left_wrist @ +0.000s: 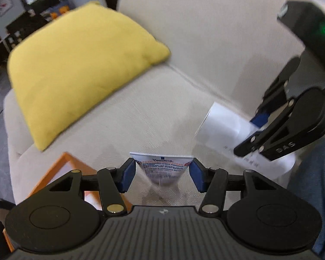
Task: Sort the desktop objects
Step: 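Carry the lotion tube and white card over the box with both tools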
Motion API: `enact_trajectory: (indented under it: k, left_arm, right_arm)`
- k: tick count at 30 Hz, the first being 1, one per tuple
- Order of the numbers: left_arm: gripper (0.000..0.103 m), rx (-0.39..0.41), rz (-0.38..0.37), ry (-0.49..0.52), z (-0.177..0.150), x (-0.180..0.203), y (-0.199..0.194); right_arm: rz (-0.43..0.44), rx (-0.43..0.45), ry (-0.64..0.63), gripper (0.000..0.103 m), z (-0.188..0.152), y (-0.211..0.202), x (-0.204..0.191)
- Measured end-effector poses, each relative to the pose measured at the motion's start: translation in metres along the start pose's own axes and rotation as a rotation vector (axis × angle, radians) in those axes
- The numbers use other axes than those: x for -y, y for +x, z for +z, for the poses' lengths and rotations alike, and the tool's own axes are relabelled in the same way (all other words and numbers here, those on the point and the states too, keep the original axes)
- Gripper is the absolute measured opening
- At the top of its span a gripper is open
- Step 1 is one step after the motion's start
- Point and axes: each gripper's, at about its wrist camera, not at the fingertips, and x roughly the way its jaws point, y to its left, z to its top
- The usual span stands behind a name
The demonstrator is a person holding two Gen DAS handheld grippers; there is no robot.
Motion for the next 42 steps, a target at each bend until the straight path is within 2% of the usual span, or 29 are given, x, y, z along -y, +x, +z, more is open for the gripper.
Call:
enact_trajectory:
  k: [5,11,14,17,24,31,34,37,42]
  left_arm:
    - [0.063,0.102,0.03,-0.015,-0.004,-0.005,-0.055]
    - [0.063,0.17,0.076,-0.026,-0.036,-0.013,-0.12]
    - [0.063,0.176,0.098,-0.05,-0.058,-0.021,-0.14]
    - [0.063,0.166,0.138,-0.079,-0.083,-0.031,-0.161]
    - [0.062,0.136,0.201,-0.192,-0.141,-0.07,-0.204]
    - [0.062,0.129,0.214,-0.263,-0.174,-0.1,-0.216]
    - [0.062,0.143,0.201,-0.274,-0.181,-0.106,-0.22]
    - [0.062,0.158,0.182,-0.275,-0.189,-0.109,-0.224]
    - [0.062,0.17,0.146,-0.257,-0.19,-0.109,-0.216]
  right_arm:
    - [0.053,0.087,0.007,0.03,0.006,-0.035,-0.022]
    - [0.147,0.163,-0.039,0.03,0.005,-0.084,-0.075]
    - [0.173,0.183,-0.111,0.03,0.006,-0.099,-0.11]
    - [0.181,0.179,-0.241,0.03,0.01,-0.102,-0.152]
    - [0.203,0.103,-0.622,0.03,0.025,-0.078,-0.253]
    - [0.13,-0.056,-1.003,0.03,0.019,-0.019,-0.321]
    - [0.146,-0.155,-1.087,0.03,0.014,0.011,-0.333]
    - [0.199,-0.239,-1.153,0.03,0.007,0.035,-0.341]
    - [0.234,-0.307,-1.229,0.03,-0.002,0.061,-0.35]
